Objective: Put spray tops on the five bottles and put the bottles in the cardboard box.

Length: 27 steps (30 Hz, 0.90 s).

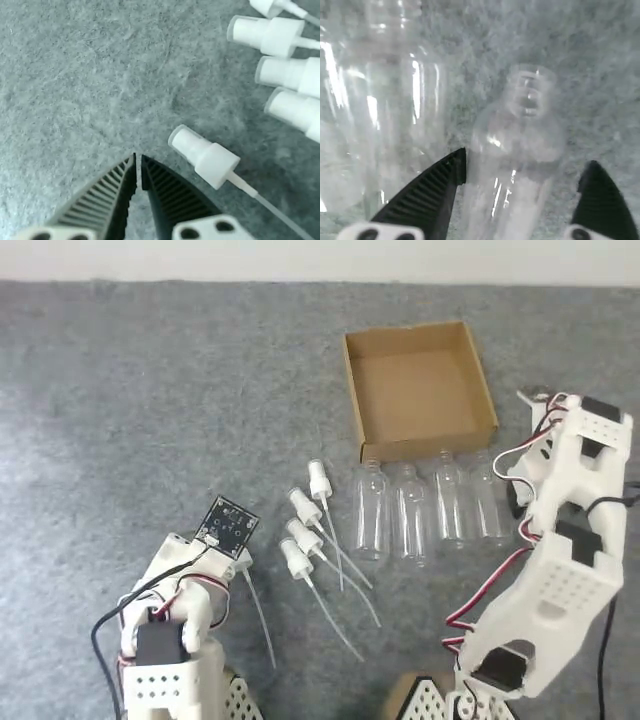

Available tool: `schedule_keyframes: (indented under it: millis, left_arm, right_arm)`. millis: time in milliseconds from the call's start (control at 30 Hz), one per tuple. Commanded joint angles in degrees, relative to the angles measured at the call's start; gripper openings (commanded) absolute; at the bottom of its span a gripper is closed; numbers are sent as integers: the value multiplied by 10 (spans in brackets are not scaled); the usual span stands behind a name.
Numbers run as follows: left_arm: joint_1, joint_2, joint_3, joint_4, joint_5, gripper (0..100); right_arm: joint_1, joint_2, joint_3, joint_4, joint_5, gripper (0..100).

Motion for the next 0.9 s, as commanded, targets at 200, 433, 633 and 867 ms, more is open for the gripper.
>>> schedule_keyframes:
  millis: [200,433,633,867]
  left_arm:
    - [-3,-12,-12,-15,-7,12]
    - [-21,-13,-15,-89,-4,12]
    - [-79,-11,-90,-41,-4,12]
    - [-108,64,-243,28,-7,12]
  right_arm:
    - [-4,-6,-32,7,69,139]
    - [42,-12,-34,23,82,69]
    - [65,-12,-34,50,122,65]
    - [117,-13,-34,8,135,52]
